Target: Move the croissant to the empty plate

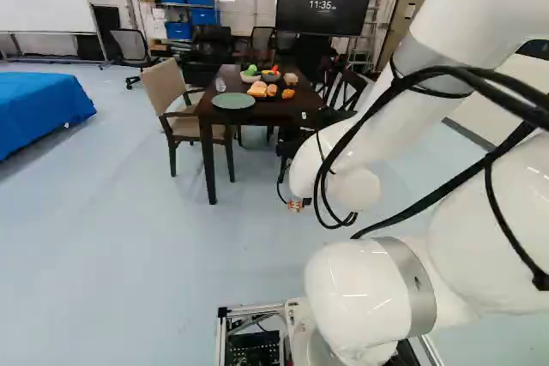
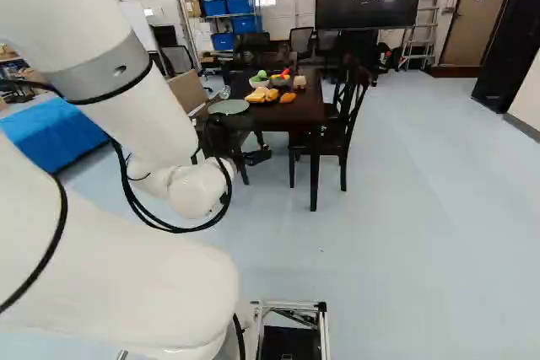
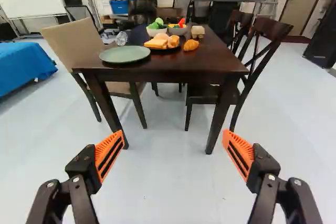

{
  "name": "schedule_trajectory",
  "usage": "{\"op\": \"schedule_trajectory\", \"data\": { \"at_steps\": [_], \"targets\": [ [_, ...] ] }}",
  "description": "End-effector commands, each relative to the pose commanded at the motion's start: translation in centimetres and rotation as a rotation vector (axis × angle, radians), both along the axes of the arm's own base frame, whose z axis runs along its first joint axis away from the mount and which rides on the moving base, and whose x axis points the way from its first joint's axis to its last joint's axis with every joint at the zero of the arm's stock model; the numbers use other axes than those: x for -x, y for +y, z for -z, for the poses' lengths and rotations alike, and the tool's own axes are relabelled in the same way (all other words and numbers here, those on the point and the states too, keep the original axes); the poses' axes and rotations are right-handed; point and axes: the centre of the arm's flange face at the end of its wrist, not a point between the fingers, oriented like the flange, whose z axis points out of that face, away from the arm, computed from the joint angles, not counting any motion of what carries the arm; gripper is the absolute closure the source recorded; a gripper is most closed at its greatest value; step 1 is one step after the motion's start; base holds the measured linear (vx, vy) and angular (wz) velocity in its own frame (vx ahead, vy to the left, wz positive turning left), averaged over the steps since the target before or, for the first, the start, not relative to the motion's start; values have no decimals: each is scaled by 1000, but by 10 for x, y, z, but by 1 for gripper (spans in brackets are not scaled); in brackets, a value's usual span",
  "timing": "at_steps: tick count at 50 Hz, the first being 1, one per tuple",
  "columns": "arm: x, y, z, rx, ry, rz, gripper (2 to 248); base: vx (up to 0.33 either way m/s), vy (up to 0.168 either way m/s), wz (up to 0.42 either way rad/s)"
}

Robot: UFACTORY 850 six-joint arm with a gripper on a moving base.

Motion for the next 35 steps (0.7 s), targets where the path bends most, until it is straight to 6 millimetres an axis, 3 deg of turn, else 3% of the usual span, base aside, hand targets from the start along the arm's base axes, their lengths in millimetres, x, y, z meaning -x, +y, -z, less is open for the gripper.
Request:
{"op": "schedule_trajectory", "data": {
  "at_steps": [35],
  "targets": [
    [0,0,0,0,0,0,3,123,-1,-14]
  ]
}}
